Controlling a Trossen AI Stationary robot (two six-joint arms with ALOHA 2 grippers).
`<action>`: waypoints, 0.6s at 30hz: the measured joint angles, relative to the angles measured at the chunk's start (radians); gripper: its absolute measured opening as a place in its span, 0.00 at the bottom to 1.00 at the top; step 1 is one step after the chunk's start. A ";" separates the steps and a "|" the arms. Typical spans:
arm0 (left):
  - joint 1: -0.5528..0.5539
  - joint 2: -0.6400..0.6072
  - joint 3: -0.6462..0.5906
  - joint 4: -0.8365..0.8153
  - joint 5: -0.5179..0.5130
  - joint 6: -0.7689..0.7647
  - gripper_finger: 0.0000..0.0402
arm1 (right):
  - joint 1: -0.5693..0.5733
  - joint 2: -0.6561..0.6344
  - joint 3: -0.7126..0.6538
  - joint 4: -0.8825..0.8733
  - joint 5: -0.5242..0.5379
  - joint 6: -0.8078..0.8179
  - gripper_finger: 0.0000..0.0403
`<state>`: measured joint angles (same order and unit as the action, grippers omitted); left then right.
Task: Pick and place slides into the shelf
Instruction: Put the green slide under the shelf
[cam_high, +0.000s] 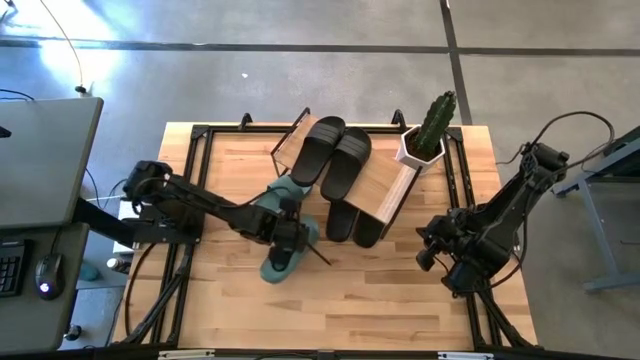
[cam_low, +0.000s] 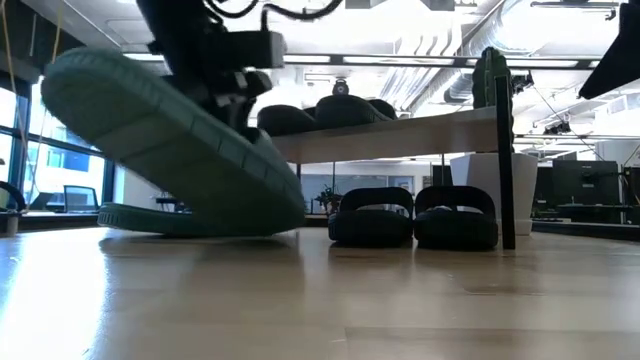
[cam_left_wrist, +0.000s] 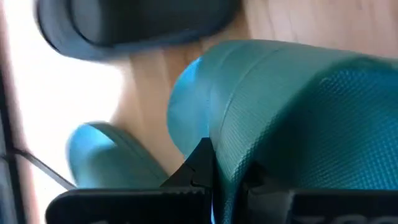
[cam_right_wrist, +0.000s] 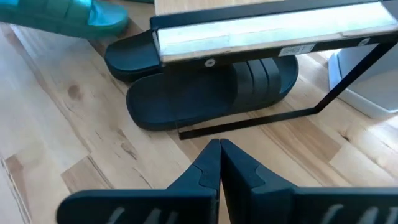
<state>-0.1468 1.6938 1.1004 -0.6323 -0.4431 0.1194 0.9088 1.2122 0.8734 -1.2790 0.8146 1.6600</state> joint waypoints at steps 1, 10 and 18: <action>0.007 0.009 0.002 0.035 -0.005 0.035 0.00 | -0.001 0.003 0.000 0.004 -0.003 0.000 0.00; 0.042 0.079 0.002 0.067 -0.133 0.182 0.00 | 0.001 0.007 0.000 0.010 -0.021 -0.001 0.00; 0.062 0.135 0.002 0.113 -0.259 0.230 0.00 | 0.001 0.022 -0.001 -0.003 -0.036 0.000 0.00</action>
<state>-0.0849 1.8287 1.1023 -0.5197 -0.7023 0.3498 0.9100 1.2340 0.8722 -1.2821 0.7789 1.6596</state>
